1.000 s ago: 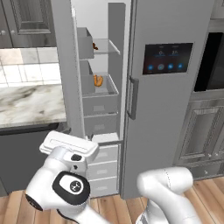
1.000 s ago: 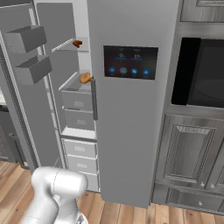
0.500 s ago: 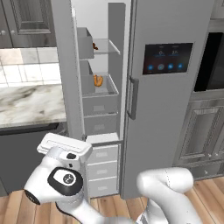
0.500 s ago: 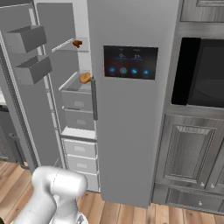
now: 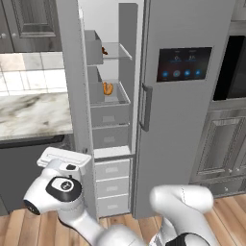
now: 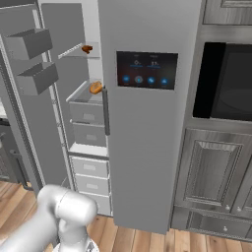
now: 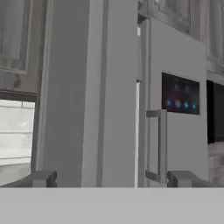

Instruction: There's a chicken drumstick in the fridge that needs to be moved to the freezer for freezing. Pick up the chicken drumstick from the fridge, place it on any shelf in the freezer, and close the fridge and freezer doors when done.

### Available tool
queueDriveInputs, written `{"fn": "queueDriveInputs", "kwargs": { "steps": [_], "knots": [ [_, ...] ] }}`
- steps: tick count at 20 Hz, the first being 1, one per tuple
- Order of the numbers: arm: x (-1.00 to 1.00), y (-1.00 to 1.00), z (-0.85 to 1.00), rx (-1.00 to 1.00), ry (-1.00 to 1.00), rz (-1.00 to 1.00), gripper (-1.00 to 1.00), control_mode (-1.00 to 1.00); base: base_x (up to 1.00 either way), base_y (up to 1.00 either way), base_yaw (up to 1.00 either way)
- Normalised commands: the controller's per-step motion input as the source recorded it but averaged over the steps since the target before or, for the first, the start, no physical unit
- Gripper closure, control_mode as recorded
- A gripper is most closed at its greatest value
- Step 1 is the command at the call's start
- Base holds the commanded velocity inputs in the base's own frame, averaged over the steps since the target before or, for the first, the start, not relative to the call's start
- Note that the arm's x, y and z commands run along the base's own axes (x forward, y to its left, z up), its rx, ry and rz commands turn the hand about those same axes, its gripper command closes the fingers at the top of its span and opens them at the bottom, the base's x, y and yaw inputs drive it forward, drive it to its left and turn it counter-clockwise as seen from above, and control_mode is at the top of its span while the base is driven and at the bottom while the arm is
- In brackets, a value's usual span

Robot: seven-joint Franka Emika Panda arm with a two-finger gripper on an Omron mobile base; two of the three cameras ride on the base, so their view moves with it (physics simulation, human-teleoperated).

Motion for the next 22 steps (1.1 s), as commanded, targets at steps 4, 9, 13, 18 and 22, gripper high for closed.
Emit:
{"fn": "queueDriveInputs", "kwargs": {
  "steps": [4,9,13,18,22],
  "knots": [
    [0.37,0.39,-0.39,0.00,0.04,0.00,-1.00,-1.00,0.00,0.00,0.00],
    [0.29,0.34,-0.26,0.00,0.02,0.00,-1.00,-1.00,0.00,0.00,0.00],
    [0.31,0.00,-0.03,0.00,0.00,0.00,-1.00,-1.00,0.00,0.00,0.00],
    [0.48,0.00,-0.06,0.00,0.01,0.00,-1.00,-1.00,0.00,0.00,0.00],
    [0.47,-0.03,-0.03,0.00,0.01,0.00,-1.00,-1.00,0.00,0.00,0.00]
  ]
}}
